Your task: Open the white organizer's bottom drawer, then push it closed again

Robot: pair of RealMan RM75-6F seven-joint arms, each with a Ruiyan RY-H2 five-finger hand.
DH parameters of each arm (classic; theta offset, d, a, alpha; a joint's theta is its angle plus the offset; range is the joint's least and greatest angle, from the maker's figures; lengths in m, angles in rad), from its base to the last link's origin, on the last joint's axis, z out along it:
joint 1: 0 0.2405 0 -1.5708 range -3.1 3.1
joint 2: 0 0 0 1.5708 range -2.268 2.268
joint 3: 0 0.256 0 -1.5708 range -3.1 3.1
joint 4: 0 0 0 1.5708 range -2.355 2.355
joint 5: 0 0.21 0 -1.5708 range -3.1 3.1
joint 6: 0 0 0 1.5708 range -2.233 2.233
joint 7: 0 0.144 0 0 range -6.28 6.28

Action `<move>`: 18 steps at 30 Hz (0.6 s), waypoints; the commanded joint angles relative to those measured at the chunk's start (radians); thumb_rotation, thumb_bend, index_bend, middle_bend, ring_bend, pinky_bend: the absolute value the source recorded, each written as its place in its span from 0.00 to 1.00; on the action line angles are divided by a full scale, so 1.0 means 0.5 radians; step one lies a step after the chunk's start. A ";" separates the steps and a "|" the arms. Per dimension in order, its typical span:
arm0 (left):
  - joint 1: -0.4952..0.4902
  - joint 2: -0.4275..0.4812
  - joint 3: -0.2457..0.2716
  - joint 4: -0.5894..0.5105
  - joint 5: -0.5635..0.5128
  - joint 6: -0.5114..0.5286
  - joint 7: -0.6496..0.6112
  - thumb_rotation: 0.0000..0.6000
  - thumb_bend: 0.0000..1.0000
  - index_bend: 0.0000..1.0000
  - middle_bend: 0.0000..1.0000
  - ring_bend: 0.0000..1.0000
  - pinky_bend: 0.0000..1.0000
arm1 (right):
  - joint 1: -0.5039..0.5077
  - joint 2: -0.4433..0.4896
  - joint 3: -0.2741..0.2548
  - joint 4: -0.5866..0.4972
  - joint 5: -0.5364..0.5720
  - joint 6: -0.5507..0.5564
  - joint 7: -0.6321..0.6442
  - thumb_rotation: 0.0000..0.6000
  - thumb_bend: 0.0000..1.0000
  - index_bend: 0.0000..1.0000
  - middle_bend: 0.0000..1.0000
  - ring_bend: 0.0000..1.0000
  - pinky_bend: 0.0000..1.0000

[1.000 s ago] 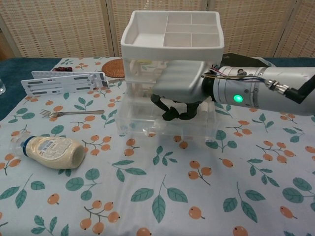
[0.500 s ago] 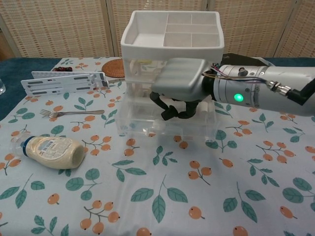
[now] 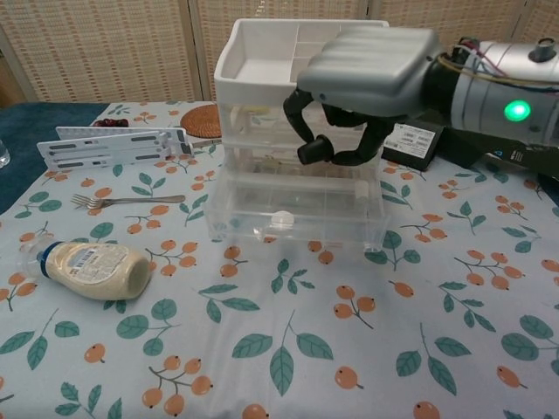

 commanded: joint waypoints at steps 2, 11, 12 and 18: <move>-0.002 -0.002 -0.002 -0.007 -0.004 -0.002 0.009 1.00 0.34 0.17 0.10 0.13 0.14 | -0.180 0.172 -0.106 -0.089 -0.127 0.138 0.152 1.00 0.33 0.50 1.00 1.00 1.00; -0.011 0.001 0.006 -0.053 0.017 0.000 0.053 1.00 0.34 0.17 0.10 0.13 0.14 | -0.395 0.111 -0.243 0.144 -0.202 0.140 0.394 1.00 0.33 0.50 1.00 1.00 1.00; -0.009 0.003 0.006 -0.056 0.015 0.002 0.055 1.00 0.34 0.17 0.10 0.13 0.14 | -0.407 0.086 -0.247 0.185 -0.210 0.134 0.413 1.00 0.33 0.50 1.00 1.00 1.00; 0.002 0.008 0.010 -0.067 0.007 0.013 0.060 1.00 0.34 0.17 0.10 0.13 0.14 | -0.446 -0.102 -0.244 0.471 -0.172 0.012 0.541 1.00 0.33 0.50 1.00 1.00 1.00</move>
